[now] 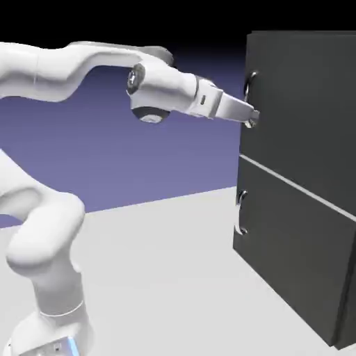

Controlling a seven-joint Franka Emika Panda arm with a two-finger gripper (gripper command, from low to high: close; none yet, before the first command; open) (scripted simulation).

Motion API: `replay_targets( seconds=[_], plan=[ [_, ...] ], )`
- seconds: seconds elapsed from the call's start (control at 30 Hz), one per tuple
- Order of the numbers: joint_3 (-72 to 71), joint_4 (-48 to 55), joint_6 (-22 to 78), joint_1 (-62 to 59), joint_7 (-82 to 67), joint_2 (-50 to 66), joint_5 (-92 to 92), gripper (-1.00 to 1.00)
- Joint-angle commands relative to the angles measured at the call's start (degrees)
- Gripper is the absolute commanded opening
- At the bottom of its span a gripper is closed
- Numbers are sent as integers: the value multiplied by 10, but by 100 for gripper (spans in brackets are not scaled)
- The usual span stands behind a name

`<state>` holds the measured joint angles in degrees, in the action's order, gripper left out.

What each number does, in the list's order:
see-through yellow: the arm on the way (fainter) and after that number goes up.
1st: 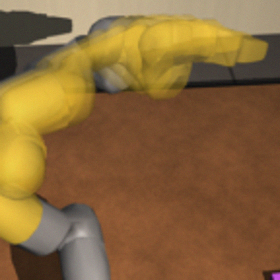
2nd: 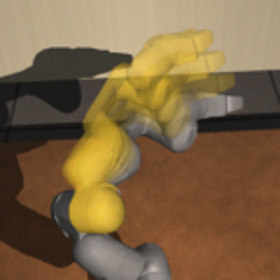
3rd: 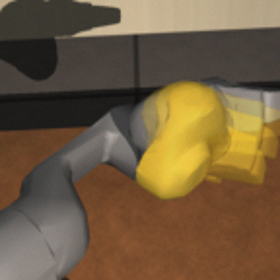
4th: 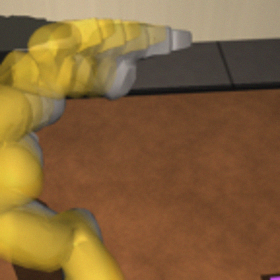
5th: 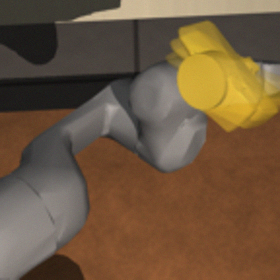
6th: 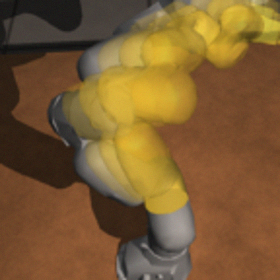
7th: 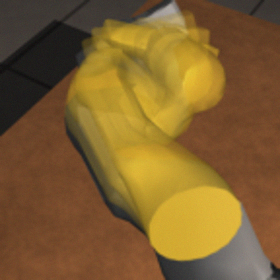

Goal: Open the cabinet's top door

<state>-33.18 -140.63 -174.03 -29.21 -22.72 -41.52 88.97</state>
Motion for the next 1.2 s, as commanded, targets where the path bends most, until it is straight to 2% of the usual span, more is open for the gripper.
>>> replay_targets(
  seconds=[0.0, 0.97, 1.17],
  plan=[
    [-9, 6, 0, -8, -18, -2, 25, 0],
    [-279, 171, 0, -251, -548, -74, 748, 0],
    [-340, 232, 8, -339, -563, -51, 768, 0]
  ],
)
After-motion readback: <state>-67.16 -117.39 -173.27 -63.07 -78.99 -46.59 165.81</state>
